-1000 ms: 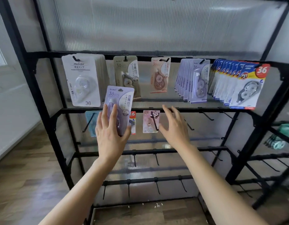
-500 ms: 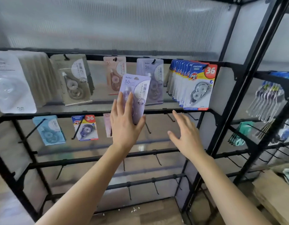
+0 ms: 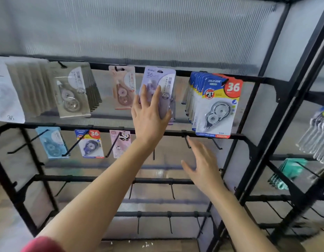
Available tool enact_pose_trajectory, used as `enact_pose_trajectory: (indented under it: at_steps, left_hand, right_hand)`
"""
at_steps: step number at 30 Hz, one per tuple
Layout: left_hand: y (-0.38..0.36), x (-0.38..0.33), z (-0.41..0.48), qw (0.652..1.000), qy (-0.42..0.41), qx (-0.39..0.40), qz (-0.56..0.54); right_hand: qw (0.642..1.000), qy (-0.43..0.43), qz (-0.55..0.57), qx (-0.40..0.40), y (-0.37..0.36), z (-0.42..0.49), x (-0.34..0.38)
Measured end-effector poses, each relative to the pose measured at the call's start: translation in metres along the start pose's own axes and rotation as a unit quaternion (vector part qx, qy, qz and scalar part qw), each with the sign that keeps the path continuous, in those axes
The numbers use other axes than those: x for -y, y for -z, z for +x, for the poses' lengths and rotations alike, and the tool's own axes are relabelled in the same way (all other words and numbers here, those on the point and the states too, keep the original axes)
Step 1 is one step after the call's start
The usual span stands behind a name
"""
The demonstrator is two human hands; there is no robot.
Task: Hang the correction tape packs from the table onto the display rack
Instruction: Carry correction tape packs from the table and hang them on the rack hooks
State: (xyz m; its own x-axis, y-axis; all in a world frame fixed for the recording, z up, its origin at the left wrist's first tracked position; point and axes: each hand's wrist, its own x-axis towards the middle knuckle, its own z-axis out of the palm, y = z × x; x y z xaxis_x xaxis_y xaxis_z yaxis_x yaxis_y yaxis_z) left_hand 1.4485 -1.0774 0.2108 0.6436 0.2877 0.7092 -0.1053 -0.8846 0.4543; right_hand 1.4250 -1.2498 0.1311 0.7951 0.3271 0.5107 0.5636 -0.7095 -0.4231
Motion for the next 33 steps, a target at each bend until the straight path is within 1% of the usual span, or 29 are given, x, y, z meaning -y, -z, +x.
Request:
enact_pose_trajectory:
  at_steps: [4,11,19,24,29,33]
  left_hand:
    - [-0.007,-0.003,0.004,1.000,0.000,0.014,0.022]
    - [-0.028,-0.001,-0.001,0.996,0.001,0.044,0.076]
    - [-0.044,0.010,-0.031,0.994,-0.034,0.095,0.050]
    - [-0.043,0.027,-0.059,0.994,-0.036,0.084,0.064]
    - [-0.029,0.045,-0.091,0.995,-0.005,0.082,0.064]
    - [-0.008,0.068,-0.116,0.988,0.029,0.093,0.116]
  right_hand:
    - [1.000,0.021,0.005,-0.004,-0.002,0.005,-0.002]
    - [0.999,0.022,0.025,-0.002,-0.008,0.003,-0.007]
    - [0.999,0.023,0.020,0.014,-0.011,-0.004,-0.010]
    - [0.998,0.033,0.021,0.038,-0.013,-0.014,-0.009]
    - [0.995,0.050,0.021,0.079,-0.022,-0.024,-0.002]
    - [0.992,0.060,0.015,0.111,-0.032,-0.029,0.010]
